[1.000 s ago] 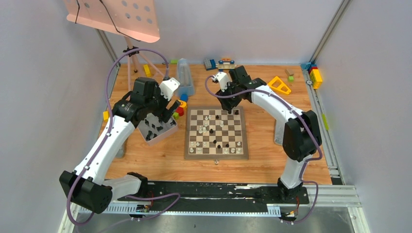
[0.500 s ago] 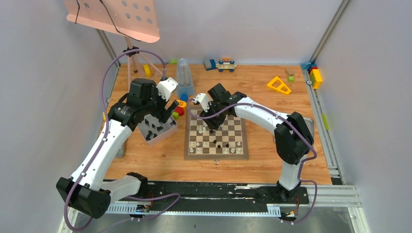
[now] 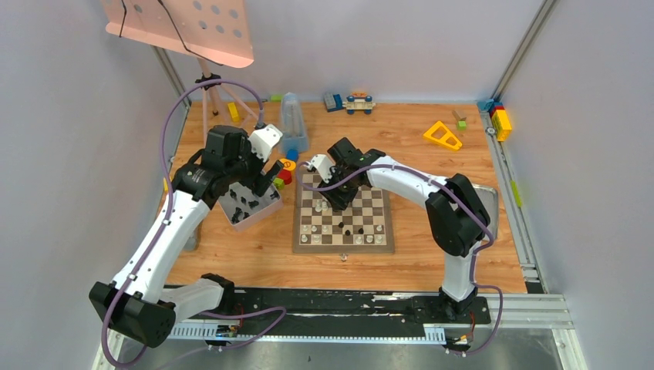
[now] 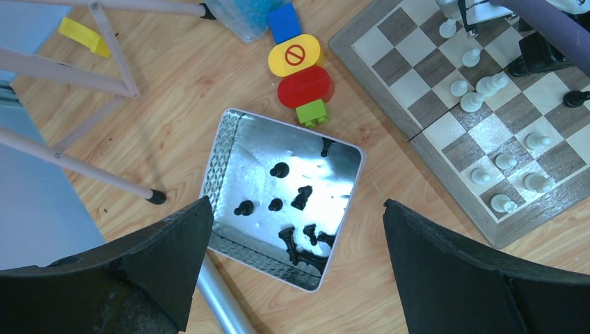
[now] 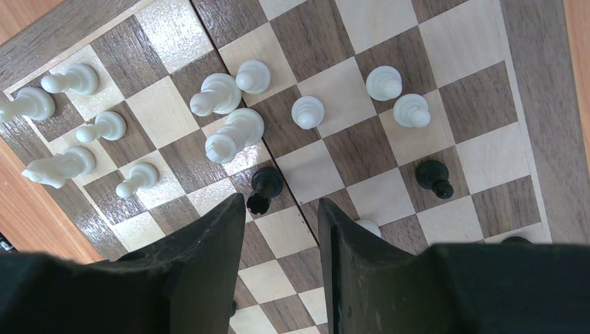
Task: Set up the chess pieces on the board
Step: Pick up the chess piece from the chessboard.
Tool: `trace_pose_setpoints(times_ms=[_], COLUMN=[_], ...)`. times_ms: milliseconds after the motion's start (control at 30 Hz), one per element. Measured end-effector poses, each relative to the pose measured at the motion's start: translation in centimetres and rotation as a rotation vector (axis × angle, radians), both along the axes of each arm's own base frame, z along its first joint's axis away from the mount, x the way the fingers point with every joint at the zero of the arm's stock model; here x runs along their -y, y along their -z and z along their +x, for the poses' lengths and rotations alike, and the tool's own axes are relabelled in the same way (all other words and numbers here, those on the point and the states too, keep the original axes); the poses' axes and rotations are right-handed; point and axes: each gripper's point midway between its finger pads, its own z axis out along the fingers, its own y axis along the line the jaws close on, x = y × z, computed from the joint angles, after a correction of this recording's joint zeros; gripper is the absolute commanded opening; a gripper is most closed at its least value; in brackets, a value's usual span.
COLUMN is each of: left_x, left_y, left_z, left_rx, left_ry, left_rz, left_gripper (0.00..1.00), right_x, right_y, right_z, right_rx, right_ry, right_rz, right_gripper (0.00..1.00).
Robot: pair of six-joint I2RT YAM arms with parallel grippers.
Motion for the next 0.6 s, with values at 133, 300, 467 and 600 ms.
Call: trace_pose_setpoints(times_ms=[133, 300, 467, 600], left_x=[-0.01, -0.02, -0.03, -0.08], left_y=[0.01, 0.00, 0.03, 0.30], left_z=[0.01, 0.01, 0.00, -0.05], left_rx=[0.000, 0.001, 0.000, -0.005], left_ry=[-0.001, 0.000, 0.000, 0.002], left_rz=[0.001, 0.001, 0.002, 0.007], left_gripper=[1.00, 1.00, 1.00, 1.00], right_x=[-0.12, -0.22, -0.25, -0.28], right_y=[0.15, 0.37, 0.89, 0.91], right_z=[-0.15, -0.27, -0.38, -0.36], right_rx=[-0.004, -0.012, -0.022, -0.022], right_ry=[-0.004, -0.007, -0.008, -0.008], right_rz=[-0.001, -0.001, -0.008, -0.007], right_gripper=[0.39, 0.30, 0.26, 0.18])
